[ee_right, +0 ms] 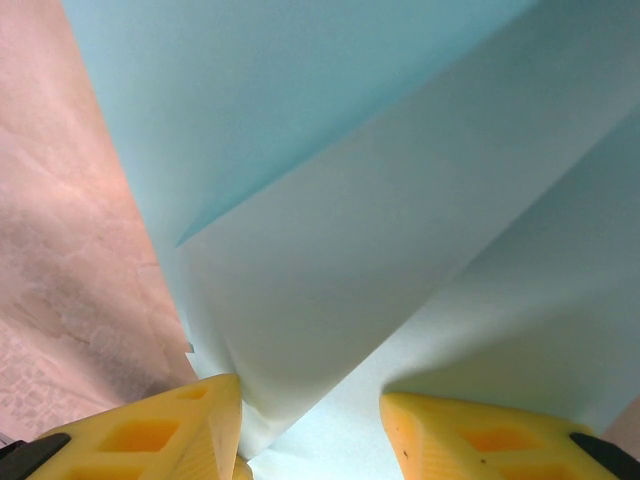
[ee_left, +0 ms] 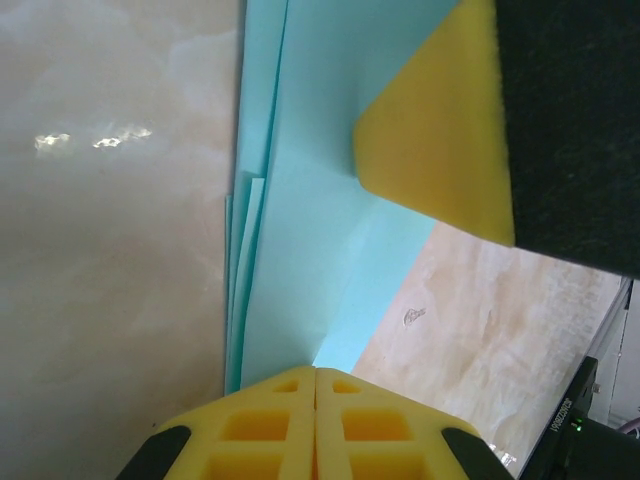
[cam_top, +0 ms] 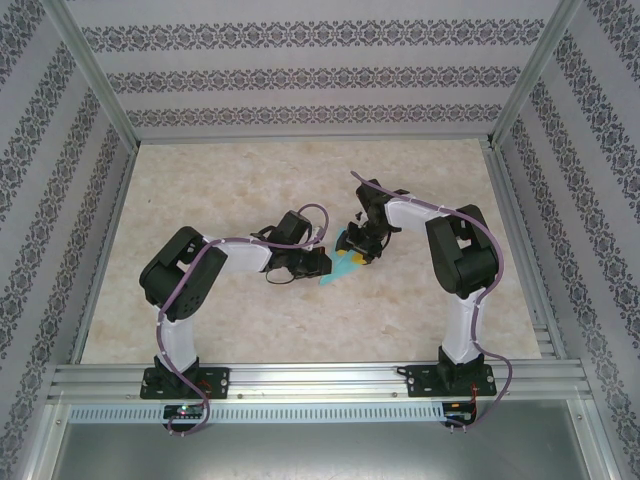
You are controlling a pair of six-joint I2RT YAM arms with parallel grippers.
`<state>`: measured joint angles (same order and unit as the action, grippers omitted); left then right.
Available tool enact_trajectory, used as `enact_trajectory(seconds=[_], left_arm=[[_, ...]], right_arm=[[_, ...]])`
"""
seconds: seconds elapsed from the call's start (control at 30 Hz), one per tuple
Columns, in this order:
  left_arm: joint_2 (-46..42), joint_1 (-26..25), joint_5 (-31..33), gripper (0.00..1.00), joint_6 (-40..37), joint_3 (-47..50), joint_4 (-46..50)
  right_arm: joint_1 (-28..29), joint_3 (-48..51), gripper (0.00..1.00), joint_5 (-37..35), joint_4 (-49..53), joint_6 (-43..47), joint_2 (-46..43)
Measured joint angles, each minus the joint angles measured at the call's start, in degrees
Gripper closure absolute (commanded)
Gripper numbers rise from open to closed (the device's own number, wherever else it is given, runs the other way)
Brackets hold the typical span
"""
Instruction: Fold a paper plane with a square sheet of paper (pick it up from the middle)
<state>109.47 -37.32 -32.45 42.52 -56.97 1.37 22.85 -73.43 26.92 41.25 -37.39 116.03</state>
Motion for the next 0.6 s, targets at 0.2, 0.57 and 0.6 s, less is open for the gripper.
enact_trajectory(seconds=[0.2, 0.57, 0.6], left_arm=[[0.09, 0.0, 0.0, 0.91, -0.02, -0.09, 0.04], [-0.39, 0.07, 0.13, 0.92, 0.37, -0.09, -0.87], [-0.5, 0.07, 0.24, 0.92, 0.55, -0.07, -1.27]], right_arm=[[0.0, -0.17, 0.54, -0.04, 0.22, 0.02, 0.15], [1.42, -1.92, 0.53, -3.89, 2.27, -0.31, 0.87], [1.46, -1.99, 0.53, -4.09, 2.29, -0.44, 0.87]])
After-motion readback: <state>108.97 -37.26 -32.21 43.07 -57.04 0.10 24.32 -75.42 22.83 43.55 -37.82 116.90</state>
